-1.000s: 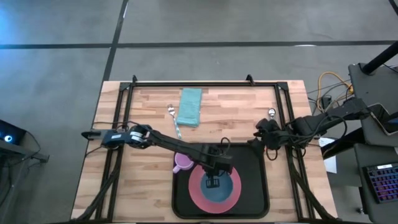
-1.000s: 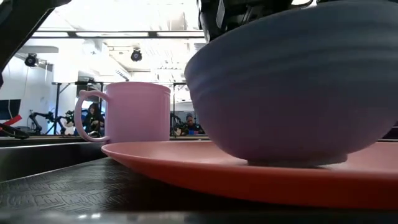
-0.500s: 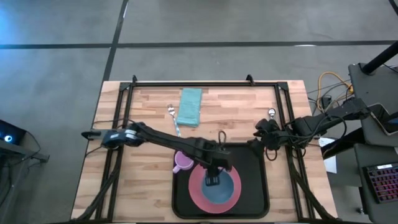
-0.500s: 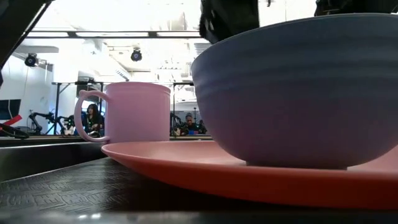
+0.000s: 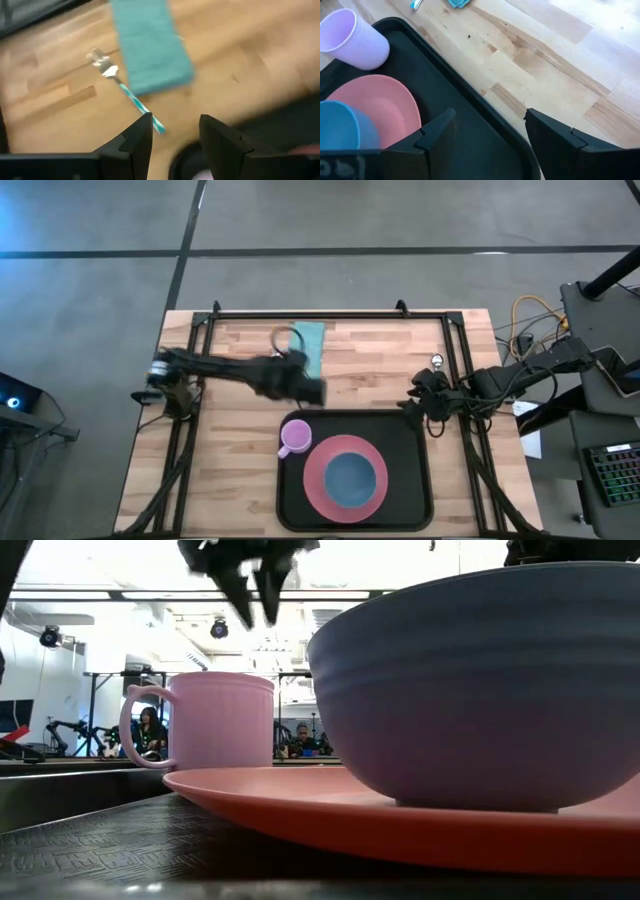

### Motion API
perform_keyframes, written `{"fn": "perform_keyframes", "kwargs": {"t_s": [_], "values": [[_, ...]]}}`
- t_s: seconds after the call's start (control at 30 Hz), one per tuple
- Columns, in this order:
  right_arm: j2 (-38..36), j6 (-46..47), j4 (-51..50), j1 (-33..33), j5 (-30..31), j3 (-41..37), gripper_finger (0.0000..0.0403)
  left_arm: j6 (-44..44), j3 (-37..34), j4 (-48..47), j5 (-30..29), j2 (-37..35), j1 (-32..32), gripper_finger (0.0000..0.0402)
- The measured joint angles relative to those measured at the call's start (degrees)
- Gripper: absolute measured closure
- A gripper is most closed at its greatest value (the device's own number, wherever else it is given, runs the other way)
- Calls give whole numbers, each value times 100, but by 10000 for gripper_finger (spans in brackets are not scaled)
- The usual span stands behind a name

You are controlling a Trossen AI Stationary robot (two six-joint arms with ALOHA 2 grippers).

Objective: Set up tray
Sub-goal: Put the blue napkin on the black serving tray to the right of the pink plate

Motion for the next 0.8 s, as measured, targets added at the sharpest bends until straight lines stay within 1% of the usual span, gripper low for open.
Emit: {"fn": "perform_keyframes", "kwargs": {"t_s": [0.07, 0.2, 0.27, 0.33, 0.43, 0.57, 0.63, 0.7, 0.8], "values": [[0, 66, 5, -3, 13, 0, 179, -419, -903, 673, 106, -488, 317, 258], [2, 95, 0, 1, 11, 0, 179, -625, -2547, 2533, 797, -1423, 734, 258], [0, 193, -14, 1, 5, 0, 179, -695, -3183, 3300, 852, -1782, 773, 258], [-4, 301, -51, 1, -4, 0, 179, -968, -3644, 3776, 871, -2091, 767, 258], [-2, 637, -164, 1, -11, 0, 179, -1183, -4045, 3962, 863, -2457, 751, 258], [-2, 1997, -840, -57, -9, 0, 179, -1190, -4270, 3964, 838, -2813, 688, 258], [31, 2351, -1270, -150, -7, 0, 179, -1135, -4284, 3962, 831, -2943, 668, 258], [59, 2541, -1538, -270, -13, -14, 179, -966, -4292, 3952, 823, -3020, 659, 258], [128, 2324, -1301, -562, -55, -24, 179, -734, -4294, 3912, 741, -3067, 662, 258]]}}
